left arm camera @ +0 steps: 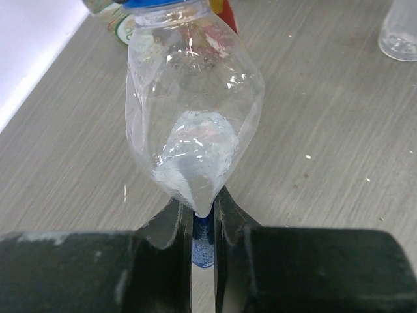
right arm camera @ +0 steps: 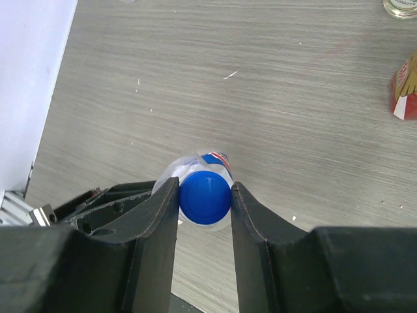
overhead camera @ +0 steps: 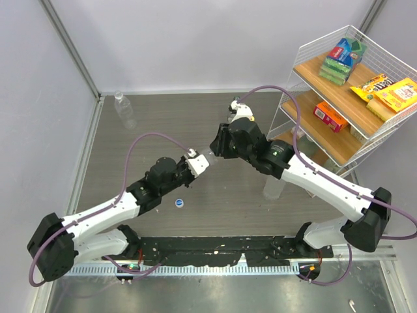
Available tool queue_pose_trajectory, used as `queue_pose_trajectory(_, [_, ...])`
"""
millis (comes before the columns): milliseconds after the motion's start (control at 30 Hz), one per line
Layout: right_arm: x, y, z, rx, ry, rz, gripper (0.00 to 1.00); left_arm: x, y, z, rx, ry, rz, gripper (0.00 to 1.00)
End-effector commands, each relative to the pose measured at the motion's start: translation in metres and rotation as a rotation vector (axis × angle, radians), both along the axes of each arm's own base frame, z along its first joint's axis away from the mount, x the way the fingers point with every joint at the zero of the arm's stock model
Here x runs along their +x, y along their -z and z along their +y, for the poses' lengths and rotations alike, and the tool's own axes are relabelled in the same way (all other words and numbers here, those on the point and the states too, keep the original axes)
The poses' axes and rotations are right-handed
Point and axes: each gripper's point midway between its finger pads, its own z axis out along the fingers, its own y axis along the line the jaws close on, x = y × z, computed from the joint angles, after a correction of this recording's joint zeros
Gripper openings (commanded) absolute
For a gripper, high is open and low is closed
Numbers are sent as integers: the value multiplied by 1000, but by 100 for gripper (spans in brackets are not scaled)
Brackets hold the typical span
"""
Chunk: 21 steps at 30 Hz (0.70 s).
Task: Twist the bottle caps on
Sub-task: Screw the bottle cap onto the plastic bottle.
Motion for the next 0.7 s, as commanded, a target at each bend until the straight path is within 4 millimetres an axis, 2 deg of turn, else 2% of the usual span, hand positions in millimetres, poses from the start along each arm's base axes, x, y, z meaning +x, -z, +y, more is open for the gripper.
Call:
queue_pose_trajectory(0, [5,10,14,57,51,45,15,6,-104,-30,-278,50,-272,0])
queue_pose_trajectory(167, [5,-3,9,62,56,16,34,15,-85,-28,-251,0,-227,0])
queue_pose_trajectory(300, [4,-21,4,51,35,-35,58,10,-75,-31,-248,25,-193,0])
queue_pose_trajectory(333, [4,-29,1,43,23,-66,69,8,-72,-31,-234,34,-183,0])
queue_pose_trajectory(400, [4,-44,-9,25,15,-134,80,8,-67,-32,-206,38,-163,0])
queue_pose_trajectory(433, [2,-54,-15,28,15,-170,82,8,-63,-29,-194,32,-154,0])
queue_pose_trajectory(500, [-2,-63,-21,-17,-48,-240,86,10,-58,-26,-189,22,-144,0])
queue_pose_trajectory(667, [-27,-59,-23,-97,-224,-243,87,13,-51,-18,-224,63,-88,0])
